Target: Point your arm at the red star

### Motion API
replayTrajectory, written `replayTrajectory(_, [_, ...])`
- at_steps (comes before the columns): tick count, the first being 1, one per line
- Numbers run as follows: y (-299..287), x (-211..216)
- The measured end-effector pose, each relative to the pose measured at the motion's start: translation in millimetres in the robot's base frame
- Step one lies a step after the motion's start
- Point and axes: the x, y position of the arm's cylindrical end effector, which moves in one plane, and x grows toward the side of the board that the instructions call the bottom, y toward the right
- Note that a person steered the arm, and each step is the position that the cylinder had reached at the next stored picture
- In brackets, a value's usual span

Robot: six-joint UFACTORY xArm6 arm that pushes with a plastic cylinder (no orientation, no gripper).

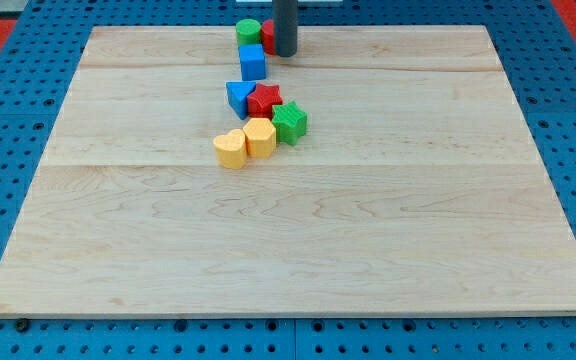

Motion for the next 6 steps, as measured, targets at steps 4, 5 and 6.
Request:
replayTrajectory(4, [15, 51])
replayTrajectory(5, [-5, 51])
replayTrajectory(6, [-6, 53])
